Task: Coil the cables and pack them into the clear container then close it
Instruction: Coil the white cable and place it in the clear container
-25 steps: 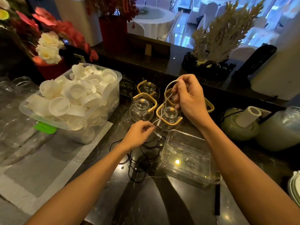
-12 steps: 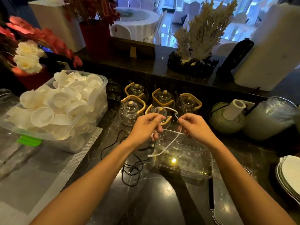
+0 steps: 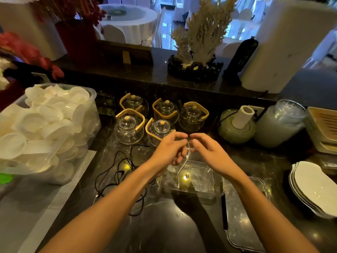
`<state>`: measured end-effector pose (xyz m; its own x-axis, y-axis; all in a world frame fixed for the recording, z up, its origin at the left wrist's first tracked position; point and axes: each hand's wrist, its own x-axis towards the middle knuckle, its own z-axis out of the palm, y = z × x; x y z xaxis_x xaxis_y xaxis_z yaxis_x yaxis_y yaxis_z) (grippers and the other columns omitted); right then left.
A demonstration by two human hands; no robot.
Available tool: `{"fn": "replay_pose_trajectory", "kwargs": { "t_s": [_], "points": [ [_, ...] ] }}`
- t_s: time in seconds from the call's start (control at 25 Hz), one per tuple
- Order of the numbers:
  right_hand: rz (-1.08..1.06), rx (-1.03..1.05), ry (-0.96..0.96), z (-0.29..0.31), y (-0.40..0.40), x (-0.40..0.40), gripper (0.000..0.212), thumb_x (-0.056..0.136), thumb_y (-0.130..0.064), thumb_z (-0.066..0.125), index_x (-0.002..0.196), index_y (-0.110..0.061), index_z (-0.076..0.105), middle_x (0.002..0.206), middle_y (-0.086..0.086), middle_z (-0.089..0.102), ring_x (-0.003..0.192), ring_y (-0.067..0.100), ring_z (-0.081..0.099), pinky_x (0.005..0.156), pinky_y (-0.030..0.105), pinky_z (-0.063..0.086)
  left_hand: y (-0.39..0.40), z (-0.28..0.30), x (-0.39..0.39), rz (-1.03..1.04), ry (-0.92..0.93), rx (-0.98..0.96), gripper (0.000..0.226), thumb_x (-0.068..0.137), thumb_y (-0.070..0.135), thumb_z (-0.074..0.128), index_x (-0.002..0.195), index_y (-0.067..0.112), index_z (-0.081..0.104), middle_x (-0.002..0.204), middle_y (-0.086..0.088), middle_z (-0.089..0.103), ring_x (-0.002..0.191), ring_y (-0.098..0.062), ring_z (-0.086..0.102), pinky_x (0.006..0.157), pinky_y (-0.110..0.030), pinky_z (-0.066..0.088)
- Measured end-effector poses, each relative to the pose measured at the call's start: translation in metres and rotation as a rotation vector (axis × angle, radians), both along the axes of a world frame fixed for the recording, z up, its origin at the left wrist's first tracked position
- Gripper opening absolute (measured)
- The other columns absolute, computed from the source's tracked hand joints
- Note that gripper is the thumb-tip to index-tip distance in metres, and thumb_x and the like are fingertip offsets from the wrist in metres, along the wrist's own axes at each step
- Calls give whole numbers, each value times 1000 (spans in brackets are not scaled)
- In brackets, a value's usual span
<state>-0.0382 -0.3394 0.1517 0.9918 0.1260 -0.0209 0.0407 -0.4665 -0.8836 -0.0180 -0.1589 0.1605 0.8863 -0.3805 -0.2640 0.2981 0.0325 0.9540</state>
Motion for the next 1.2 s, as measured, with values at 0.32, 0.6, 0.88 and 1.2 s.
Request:
{"fn": "replay_pose_trajectory", "kwargs": {
  "t_s": [0.32,0.6,0.88,1.2],
  "points": [
    [-57,507,250,-21,17,-11,26,107,-14,47,106,-12,73,75,9,65,71,18,62,73,33,55,10,13,-4,-115,156,-523,53,98,10,23,146,-1,43,141,-19,59,122,-34,62,99,-40,52],
    [-139,478,296,-23,6,0,30,105,-11,43,107,12,62,64,1,38,52,10,27,45,23,19,21,11,-8,-311,241,-662,83,76,-16,26,156,1,23,158,-18,40,145,-36,40,116,-53,37],
    [-118,550,163,-1,7,7,29,102,-26,51,114,-7,70,98,19,61,85,30,51,60,32,46,21,30,-6,-371,317,-822,79,79,-12,24,157,-1,20,162,-22,30,149,-39,31,120,-59,25],
    [15,515,139,12,17,6,24,104,-21,52,109,-5,69,93,33,63,73,40,54,69,44,46,11,41,-9,-351,348,-941,66,92,5,26,157,-2,19,163,-22,26,150,-39,27,122,-57,21]
  ]
}}
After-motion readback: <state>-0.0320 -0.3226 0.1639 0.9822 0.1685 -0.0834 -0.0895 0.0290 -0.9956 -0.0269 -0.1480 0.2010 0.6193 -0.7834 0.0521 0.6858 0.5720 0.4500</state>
